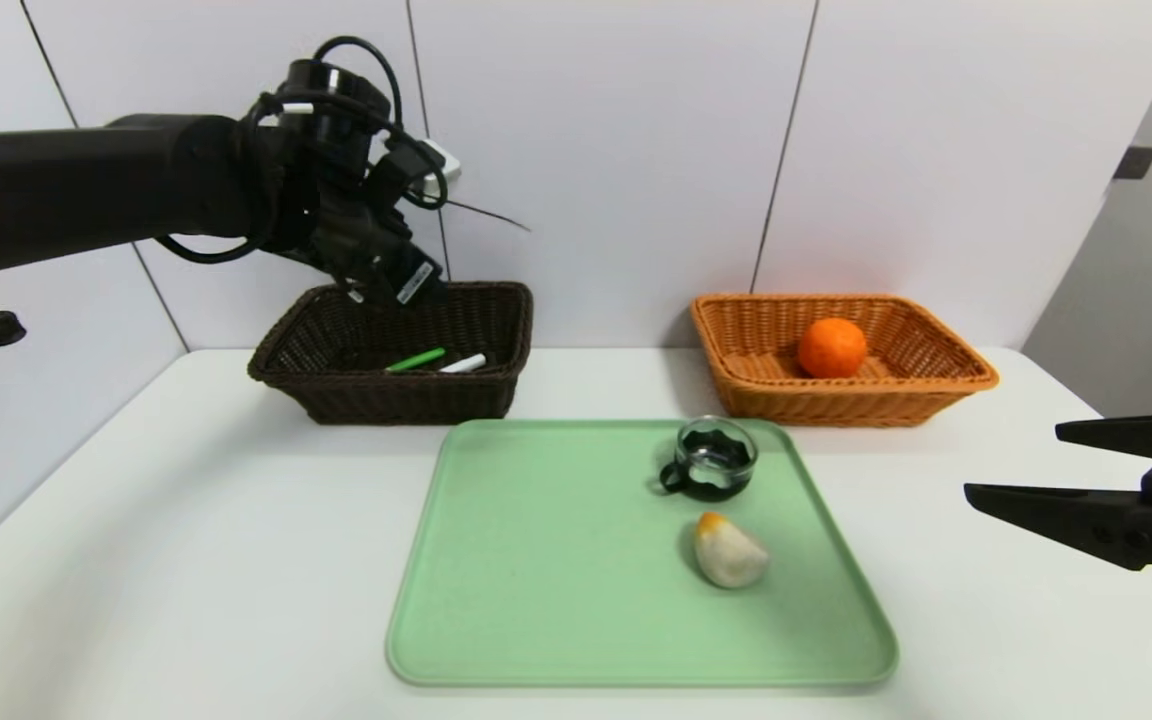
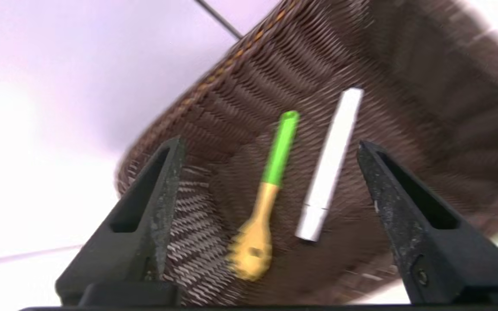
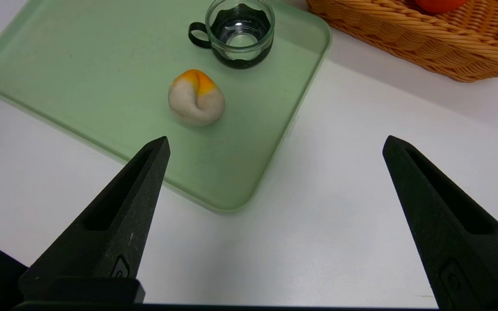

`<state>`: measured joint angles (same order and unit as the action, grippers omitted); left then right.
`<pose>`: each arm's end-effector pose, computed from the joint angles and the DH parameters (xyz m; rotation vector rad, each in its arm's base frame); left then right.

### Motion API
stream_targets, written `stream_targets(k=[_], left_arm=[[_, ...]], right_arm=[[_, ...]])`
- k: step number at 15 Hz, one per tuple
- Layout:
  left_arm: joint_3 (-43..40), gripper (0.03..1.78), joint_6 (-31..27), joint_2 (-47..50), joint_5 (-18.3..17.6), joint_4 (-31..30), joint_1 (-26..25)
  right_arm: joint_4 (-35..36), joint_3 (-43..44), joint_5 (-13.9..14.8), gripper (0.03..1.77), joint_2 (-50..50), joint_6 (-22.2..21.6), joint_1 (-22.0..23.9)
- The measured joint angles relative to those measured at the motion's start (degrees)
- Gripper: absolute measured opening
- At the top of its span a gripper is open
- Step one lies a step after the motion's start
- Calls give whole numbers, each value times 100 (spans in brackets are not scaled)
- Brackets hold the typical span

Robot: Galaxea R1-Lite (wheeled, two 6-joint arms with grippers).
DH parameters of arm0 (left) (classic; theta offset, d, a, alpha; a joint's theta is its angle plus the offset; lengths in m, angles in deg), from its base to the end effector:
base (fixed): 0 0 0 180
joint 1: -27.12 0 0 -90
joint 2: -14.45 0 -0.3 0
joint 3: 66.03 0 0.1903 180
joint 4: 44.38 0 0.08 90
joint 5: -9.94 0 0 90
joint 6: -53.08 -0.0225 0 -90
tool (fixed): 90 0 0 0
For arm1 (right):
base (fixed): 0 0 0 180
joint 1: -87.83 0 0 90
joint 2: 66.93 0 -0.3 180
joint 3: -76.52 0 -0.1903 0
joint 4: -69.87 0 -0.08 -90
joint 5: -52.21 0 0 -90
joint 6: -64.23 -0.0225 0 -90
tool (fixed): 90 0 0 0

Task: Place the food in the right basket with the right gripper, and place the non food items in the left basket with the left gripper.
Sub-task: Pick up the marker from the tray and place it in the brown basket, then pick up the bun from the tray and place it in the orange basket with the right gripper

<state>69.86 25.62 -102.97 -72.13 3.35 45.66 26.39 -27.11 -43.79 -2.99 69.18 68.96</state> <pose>0.3877 -0.1268 0.2766 0.5849 0.4469 -0.2983 0.1334 0.0481 0.2577 -0.1442 0.5243 0.4467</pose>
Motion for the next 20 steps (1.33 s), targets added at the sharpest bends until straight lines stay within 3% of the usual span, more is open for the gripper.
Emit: stream_targets(k=[7,11,15,20], left_arm=[[-30,159,3156,881,7,1690,1139],[-41,164,4567,1070,35,2365,1897],[-188,166,5165,1122,41,2809,2330],[-775,167,5225,1165,55,2773,2526]], right_arm=[[0,179,-83,170,265,11,-6],[2,462,-288,170,775,15,-28],[-4,661,-566,170,1351,20,-107],[-17,774,-675,170,1905,56,-369]])
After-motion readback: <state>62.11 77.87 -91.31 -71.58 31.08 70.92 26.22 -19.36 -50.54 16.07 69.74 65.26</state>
